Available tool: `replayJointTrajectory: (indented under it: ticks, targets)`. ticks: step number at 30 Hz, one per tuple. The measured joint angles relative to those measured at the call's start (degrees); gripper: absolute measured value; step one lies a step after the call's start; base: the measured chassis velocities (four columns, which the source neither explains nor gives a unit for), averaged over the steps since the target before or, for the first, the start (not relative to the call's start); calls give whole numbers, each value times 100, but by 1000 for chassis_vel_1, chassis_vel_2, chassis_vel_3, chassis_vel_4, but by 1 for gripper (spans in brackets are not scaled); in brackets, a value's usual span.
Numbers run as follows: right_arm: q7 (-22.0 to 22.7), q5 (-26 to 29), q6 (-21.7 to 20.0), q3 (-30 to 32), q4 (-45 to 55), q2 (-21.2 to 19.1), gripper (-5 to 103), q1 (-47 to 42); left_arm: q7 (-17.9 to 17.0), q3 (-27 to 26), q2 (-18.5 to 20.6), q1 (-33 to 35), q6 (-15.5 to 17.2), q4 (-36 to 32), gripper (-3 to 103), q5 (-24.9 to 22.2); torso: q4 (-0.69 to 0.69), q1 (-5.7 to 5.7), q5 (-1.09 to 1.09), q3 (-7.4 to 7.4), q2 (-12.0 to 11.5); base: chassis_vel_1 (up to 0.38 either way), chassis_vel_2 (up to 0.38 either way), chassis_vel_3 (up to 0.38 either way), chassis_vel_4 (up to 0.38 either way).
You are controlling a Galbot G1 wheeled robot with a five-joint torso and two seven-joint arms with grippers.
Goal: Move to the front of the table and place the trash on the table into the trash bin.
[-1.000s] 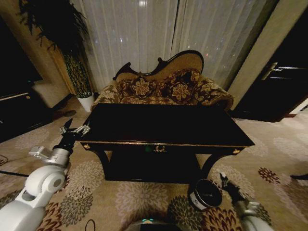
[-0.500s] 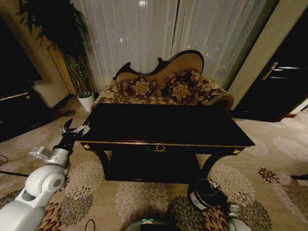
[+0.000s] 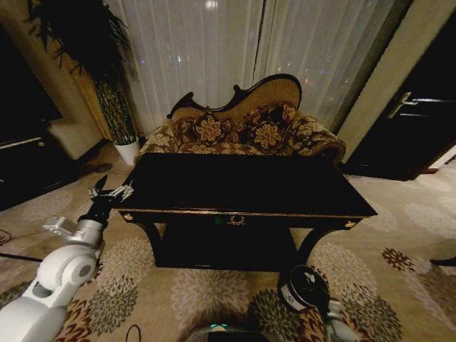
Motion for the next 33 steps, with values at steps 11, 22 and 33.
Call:
replayJointTrajectory:
  ticks: [11,22,33]
  targets:
    - [-60,66,33,-22,-407,-17,3,312,0,0,0,0,0,0,100,0,-2,0,0,0,0,0,0,0,0]
    - [-57,248,-36,1,-573,32,34,371,0,0,0,0,0,0,100,0,-2,0,2,0,0,0,0,0,0]
    - [-58,262,-38,17,-397,26,72,289,0,0,0,0,0,0,100,0,-2,0,-1,-1,0,0,0,0,0]
